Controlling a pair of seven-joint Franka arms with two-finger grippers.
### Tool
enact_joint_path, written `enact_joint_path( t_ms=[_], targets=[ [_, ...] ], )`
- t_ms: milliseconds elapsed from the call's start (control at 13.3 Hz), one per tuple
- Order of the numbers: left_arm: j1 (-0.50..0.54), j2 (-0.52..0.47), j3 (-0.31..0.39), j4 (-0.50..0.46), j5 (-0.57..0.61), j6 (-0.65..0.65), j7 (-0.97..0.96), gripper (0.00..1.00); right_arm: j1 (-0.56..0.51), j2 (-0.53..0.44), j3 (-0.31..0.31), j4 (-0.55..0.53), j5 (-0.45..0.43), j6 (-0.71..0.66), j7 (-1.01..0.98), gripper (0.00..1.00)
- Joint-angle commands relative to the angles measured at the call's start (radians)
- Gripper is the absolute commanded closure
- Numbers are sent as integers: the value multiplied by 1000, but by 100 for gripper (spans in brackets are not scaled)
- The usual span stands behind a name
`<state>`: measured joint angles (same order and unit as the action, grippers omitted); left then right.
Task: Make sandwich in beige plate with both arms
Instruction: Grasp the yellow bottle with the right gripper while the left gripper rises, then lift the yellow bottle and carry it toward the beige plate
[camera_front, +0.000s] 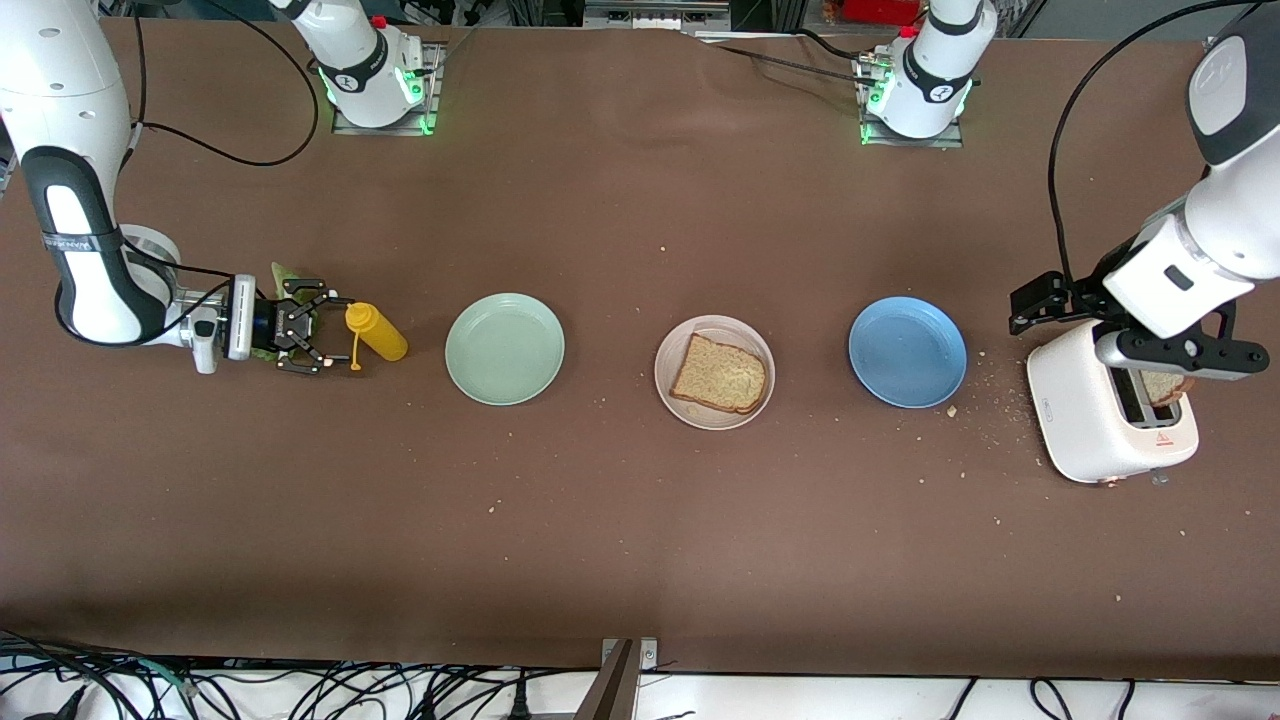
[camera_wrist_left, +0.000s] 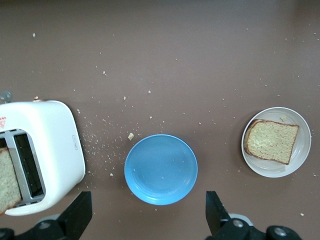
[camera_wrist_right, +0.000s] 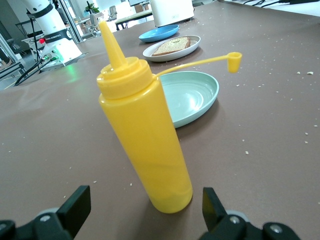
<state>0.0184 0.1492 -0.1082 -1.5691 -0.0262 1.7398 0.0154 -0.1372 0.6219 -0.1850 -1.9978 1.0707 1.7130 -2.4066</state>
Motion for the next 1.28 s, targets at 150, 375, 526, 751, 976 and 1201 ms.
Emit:
enact_joint_path(
  t_ms=[150,375,526,751,976,1201],
  targets=[
    [-89,-99,108,-140,-24,61,38,0,1,28,35,1,29,-39,-16,1],
    [-48,-106,102,-135,-37,72,35,0,1,38,55,5,35,-39,-16,1],
    [-37,-163,81,-160,-37,76,37,0,1,41,58,5,35,-35,-14,3],
    [-15,-188,41,-183,-23,92,35,0,1,48,73,11,35,-27,-16,19],
    [-6,-201,38,-204,58,211,35,0,1,58,76,19,37,-27,-17,18],
    [3,-198,38,-249,71,248,-58,0,10,64,88,36,49,-26,-17,25]
  ],
)
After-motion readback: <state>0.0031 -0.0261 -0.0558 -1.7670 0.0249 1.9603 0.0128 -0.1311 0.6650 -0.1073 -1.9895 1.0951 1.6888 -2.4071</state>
